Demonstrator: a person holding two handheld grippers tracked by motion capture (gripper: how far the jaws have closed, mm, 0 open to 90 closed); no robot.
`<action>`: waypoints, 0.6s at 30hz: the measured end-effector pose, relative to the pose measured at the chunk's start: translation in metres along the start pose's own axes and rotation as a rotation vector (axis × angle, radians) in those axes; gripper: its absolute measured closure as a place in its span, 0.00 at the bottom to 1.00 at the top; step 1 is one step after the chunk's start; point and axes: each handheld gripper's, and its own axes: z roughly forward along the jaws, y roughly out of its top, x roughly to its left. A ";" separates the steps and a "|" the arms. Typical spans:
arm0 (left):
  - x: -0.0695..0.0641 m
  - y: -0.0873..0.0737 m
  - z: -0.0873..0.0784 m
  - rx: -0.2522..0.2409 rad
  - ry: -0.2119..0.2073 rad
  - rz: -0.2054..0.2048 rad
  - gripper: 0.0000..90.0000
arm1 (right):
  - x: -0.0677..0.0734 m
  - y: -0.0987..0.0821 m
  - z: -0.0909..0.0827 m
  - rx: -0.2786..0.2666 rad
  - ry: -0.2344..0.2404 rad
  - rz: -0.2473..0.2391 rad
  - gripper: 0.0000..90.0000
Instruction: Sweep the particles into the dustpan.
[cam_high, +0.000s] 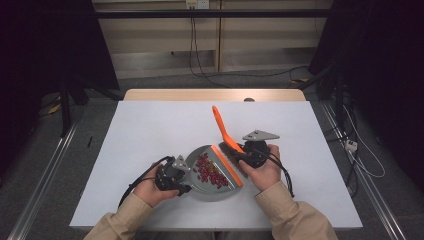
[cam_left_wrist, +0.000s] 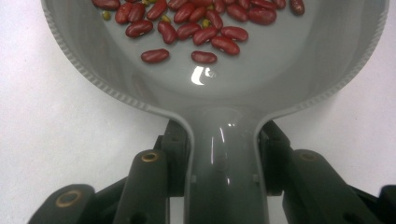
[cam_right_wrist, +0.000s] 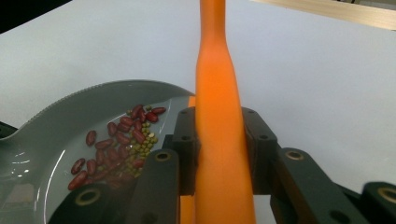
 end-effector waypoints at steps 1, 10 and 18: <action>0.000 -0.001 0.000 -0.017 -0.002 -0.009 0.71 | -0.001 -0.001 0.000 -0.003 0.002 0.006 0.79; 0.003 -0.005 -0.008 -0.127 0.033 -0.058 0.71 | -0.010 -0.003 -0.003 -0.013 0.008 0.030 0.79; 0.013 -0.011 -0.016 -0.186 0.047 -0.107 0.71 | -0.015 -0.002 -0.008 -0.029 0.003 0.038 0.79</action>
